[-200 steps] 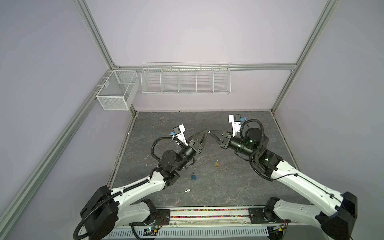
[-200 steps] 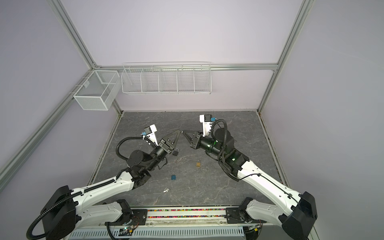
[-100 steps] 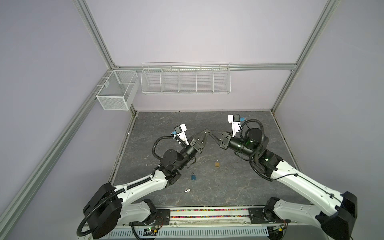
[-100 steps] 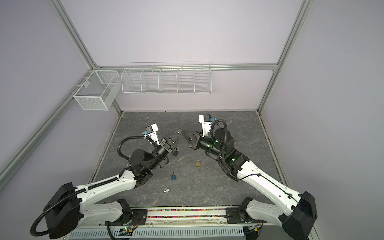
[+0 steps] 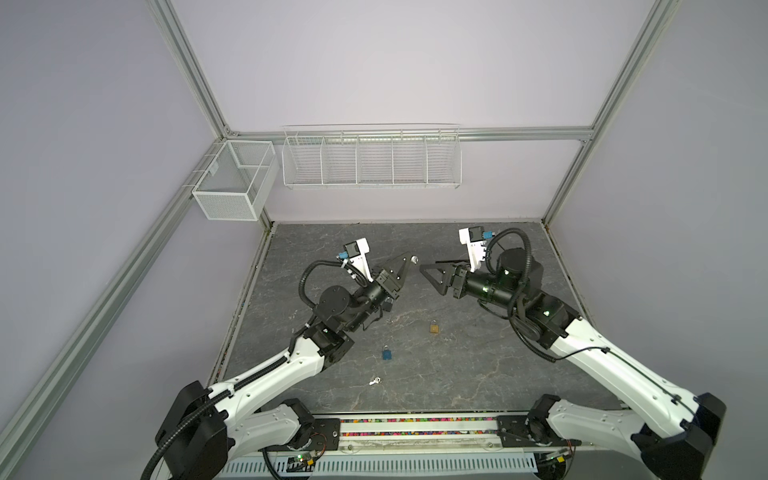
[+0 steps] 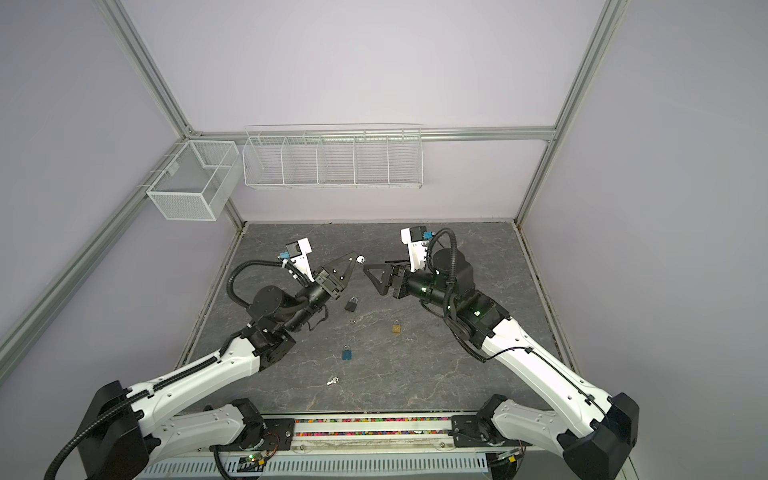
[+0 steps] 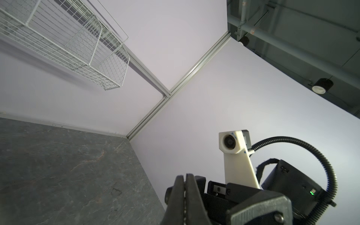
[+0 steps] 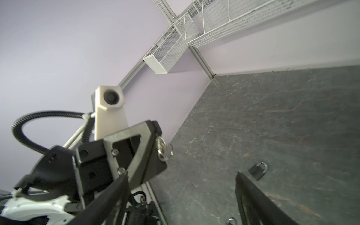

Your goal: Unlock with the key

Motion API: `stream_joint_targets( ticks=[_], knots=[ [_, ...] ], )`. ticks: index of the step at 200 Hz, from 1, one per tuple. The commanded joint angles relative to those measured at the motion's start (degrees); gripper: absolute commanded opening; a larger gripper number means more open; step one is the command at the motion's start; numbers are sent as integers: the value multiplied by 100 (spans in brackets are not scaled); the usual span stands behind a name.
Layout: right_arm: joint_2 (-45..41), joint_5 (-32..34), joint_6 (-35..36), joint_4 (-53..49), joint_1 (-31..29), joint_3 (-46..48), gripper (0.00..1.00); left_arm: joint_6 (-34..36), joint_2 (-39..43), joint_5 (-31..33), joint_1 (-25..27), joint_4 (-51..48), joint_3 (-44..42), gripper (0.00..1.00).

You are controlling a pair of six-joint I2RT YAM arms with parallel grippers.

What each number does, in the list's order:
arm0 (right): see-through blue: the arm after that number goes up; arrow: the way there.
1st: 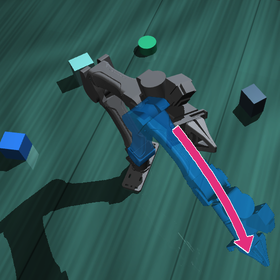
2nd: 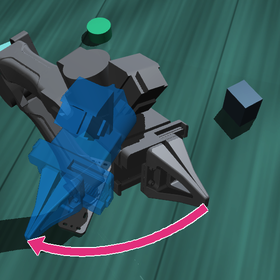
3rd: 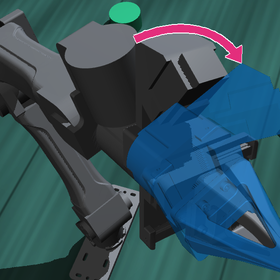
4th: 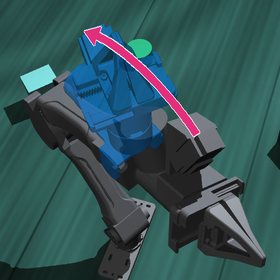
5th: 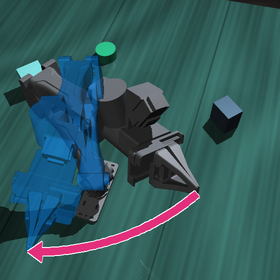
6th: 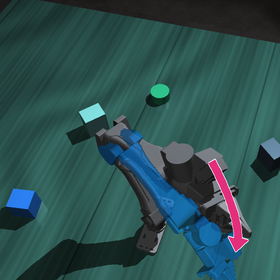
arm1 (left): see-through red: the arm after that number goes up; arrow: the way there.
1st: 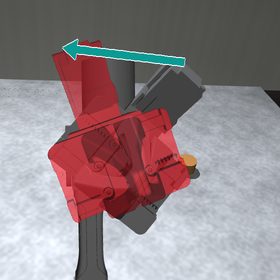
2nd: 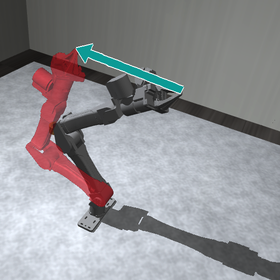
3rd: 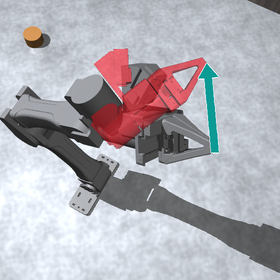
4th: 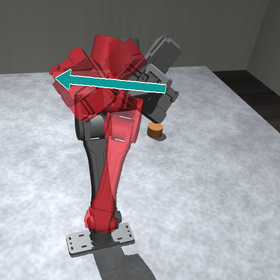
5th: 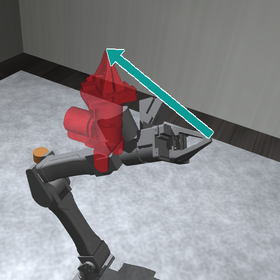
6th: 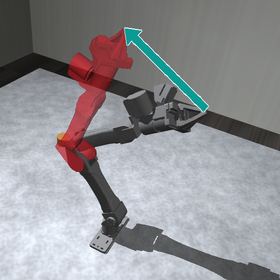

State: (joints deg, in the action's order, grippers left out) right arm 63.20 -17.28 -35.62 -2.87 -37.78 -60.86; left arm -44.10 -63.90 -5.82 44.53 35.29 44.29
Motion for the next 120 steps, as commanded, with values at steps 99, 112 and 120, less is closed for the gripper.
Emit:
stream_joint_targets(
  ticks=[99, 112, 120],
  knots=[
    [262, -3113, 406, 1145, 955, 590, 70, 1767, -565, -2591, -282, -2557, 1576, 0],
    [263, -3146, 581, 1013, 971, 556, 62, 1712, -594, -2597, -285, -2436, 1565, 0],
    [254, -3197, 686, 954, 973, 543, 54, 1705, -618, -2668, -281, -2396, 1585, 0]
  ],
)
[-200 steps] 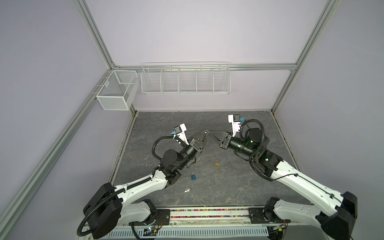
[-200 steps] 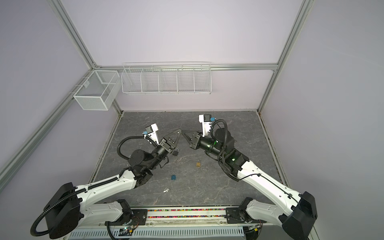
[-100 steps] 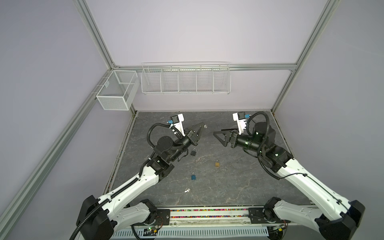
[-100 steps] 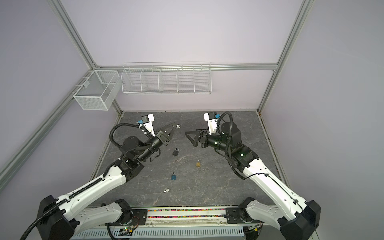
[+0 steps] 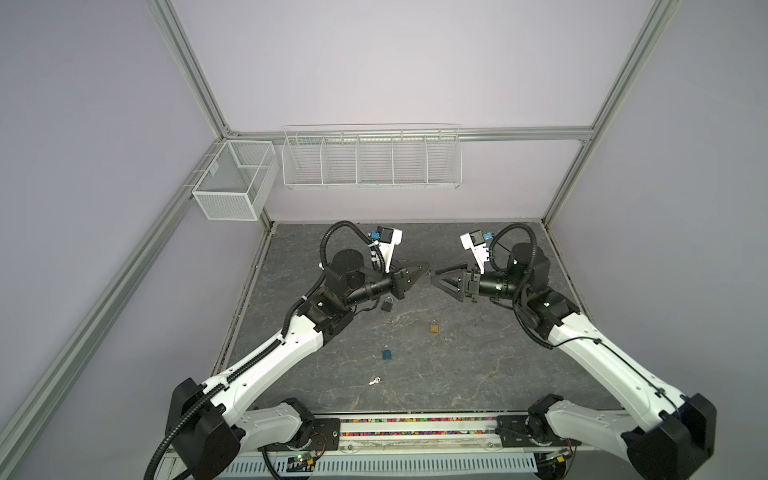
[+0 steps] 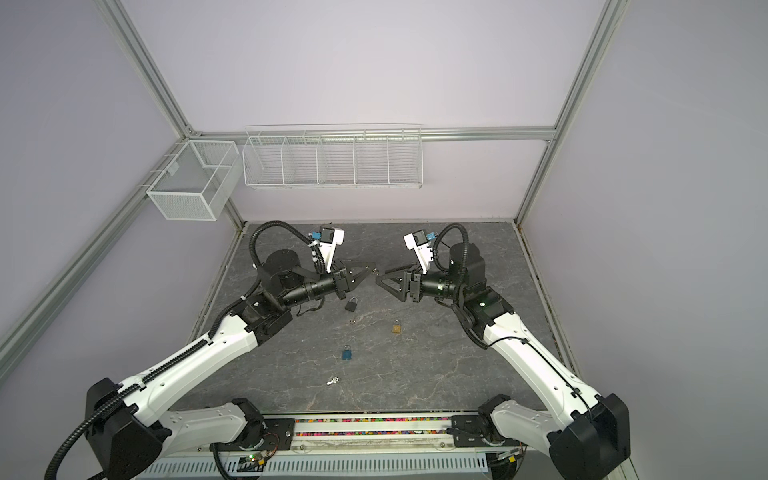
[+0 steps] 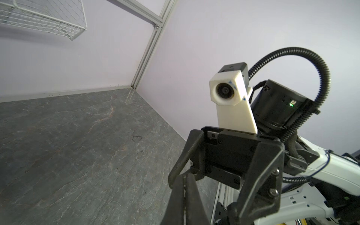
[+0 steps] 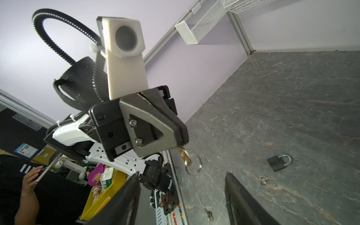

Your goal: Unlock with the key

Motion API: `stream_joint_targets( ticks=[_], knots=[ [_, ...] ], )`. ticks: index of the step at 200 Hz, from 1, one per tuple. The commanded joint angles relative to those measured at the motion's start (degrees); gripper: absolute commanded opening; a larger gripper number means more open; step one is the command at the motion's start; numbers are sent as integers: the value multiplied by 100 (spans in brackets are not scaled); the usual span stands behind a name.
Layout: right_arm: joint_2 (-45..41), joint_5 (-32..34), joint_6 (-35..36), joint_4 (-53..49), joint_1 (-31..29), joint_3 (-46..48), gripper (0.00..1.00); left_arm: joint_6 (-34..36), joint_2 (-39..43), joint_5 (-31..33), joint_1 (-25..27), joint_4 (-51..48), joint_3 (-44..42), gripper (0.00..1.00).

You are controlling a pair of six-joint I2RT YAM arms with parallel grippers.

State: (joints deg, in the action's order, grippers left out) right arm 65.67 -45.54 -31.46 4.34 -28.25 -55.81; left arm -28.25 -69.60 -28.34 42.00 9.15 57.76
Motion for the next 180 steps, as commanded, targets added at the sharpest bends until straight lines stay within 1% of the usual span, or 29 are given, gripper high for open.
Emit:
stream_joint_targets(
  ticks=[1, 23, 37, 50, 68, 104, 122, 180],
  knots=[
    [7, -369, 285, 224, 21, 37, 54, 124, -55, -435, -26, 218, 242, 0],
    [-15, -350, 511, -30, 39, -55, 53, 133, -88, -638, -32, 233, 297, 0],
    [34, -409, 478, -88, 79, -117, 52, 176, -63, -686, -26, 225, 306, 0],
    [113, -641, 410, 11, 80, -181, 46, 236, -27, -647, -31, 133, 321, 0],
    [148, -888, 421, 50, 76, -246, 45, 250, -23, -685, -27, 77, 358, 0],
    [94, -946, 460, 126, 82, -246, 38, 184, -66, -824, -26, 158, 394, 0],
    [85, -911, 578, 0, 89, -274, 32, 149, -73, -913, -29, 227, 378, 0],
    [34, -946, 587, 55, 89, -360, 30, 105, -67, -979, -32, 254, 313, 0]
  ],
)
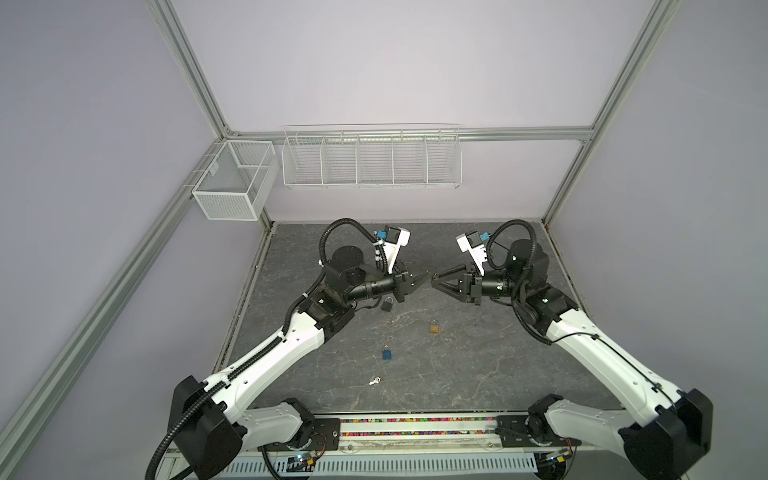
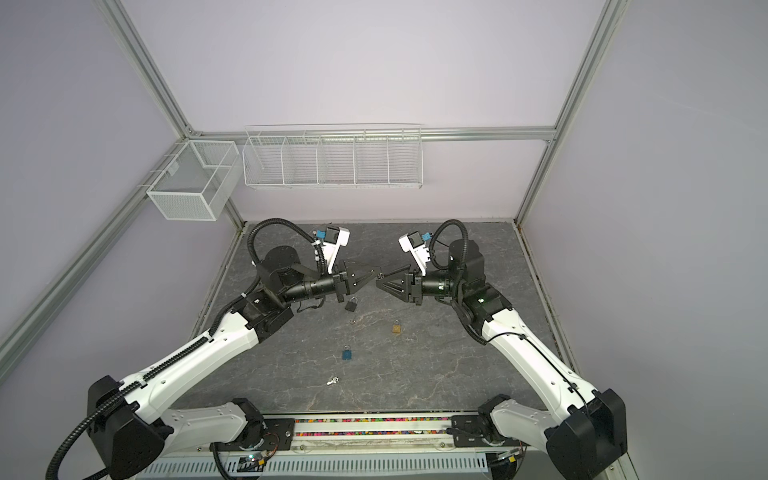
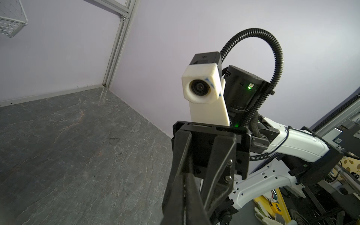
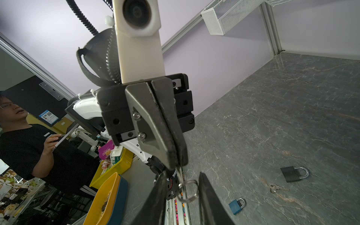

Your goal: Unlock with the key

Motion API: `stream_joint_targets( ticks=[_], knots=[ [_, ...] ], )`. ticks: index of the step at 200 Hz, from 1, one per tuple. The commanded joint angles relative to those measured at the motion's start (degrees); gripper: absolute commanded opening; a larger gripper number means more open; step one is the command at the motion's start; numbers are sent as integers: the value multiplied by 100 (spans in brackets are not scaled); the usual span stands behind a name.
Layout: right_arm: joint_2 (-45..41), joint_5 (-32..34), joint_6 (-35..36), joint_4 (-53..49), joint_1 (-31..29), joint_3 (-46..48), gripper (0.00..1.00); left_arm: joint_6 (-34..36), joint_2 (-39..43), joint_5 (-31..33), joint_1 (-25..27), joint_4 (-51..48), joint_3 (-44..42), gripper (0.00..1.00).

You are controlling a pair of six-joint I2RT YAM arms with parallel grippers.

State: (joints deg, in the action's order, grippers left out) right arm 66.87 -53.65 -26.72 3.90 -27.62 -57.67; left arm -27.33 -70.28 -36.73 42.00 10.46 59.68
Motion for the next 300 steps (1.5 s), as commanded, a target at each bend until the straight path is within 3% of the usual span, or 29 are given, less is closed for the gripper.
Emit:
stream_joint_targets(
  ticks=[1, 142, 204, 300],
  knots=[
    [-87, -136, 113, 100, 27, -174, 29, 2, -1, -145, -28, 127, 117, 0],
    [-201, -135, 342, -232, 72, -200, 20, -48, -6, -176, -27, 213, 114, 0],
    [-80, -236, 239, -106, 72, -313, 30, -133, -99, -361, -27, 325, 140, 0],
    [-51, -251, 279, -83, 65, -258, 21, -197, -92, -385, -27, 415, 167, 0]
  ],
)
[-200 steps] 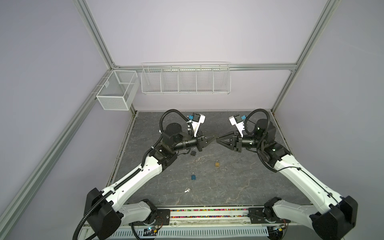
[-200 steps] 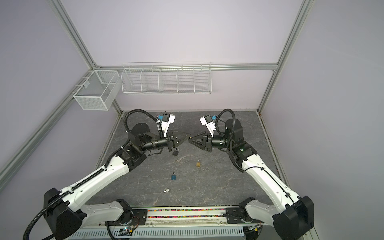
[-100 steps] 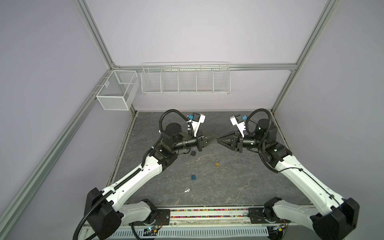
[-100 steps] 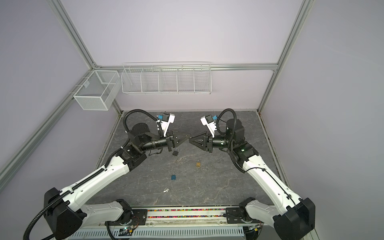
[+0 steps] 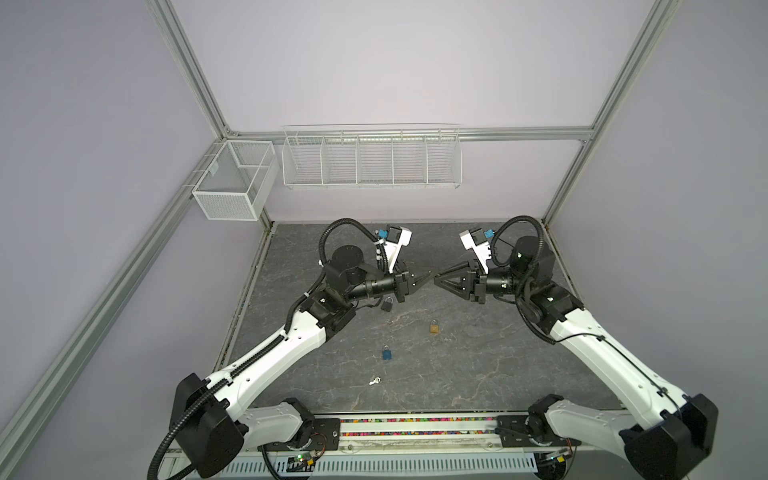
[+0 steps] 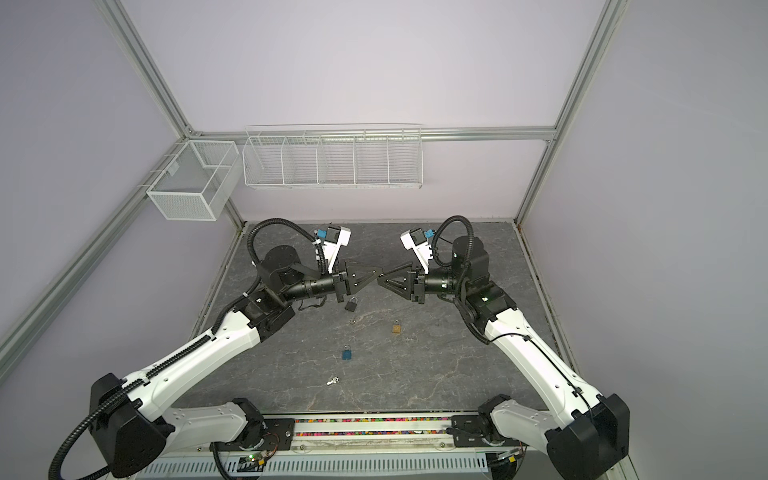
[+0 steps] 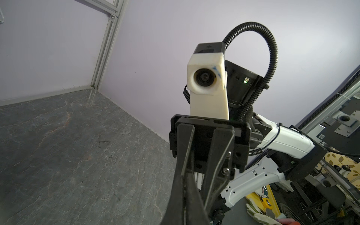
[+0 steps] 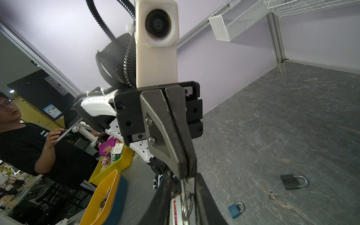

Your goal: Unlock with the key

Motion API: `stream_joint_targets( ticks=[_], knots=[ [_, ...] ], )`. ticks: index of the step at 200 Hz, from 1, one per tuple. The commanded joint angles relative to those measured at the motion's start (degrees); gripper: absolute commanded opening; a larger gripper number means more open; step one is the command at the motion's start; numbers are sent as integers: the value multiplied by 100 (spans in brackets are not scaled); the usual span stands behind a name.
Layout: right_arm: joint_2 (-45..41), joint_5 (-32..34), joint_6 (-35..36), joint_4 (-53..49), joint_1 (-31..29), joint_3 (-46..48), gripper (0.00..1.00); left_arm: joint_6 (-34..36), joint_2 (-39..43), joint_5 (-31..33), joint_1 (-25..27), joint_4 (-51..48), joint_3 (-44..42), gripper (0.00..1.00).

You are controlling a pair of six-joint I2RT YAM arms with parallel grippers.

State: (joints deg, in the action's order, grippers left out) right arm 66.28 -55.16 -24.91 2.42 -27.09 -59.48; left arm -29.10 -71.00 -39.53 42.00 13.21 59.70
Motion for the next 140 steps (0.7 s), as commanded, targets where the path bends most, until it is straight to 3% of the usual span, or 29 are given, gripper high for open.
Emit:
stream_joint_targets(
  ticks=[1, 90, 140],
  knots=[
    [8, -101, 99, 62, 12, -79, 21, -14, -24, -107, -26, 139, 165, 0],
    [-73, -31, 247, -94, 20, -94, 6, 52, 12, -77, -26, 59, 162, 0],
    [-150, 123, 312, -286, 21, -97, 6, 148, 72, -52, -25, -39, 182, 0]
  ],
)
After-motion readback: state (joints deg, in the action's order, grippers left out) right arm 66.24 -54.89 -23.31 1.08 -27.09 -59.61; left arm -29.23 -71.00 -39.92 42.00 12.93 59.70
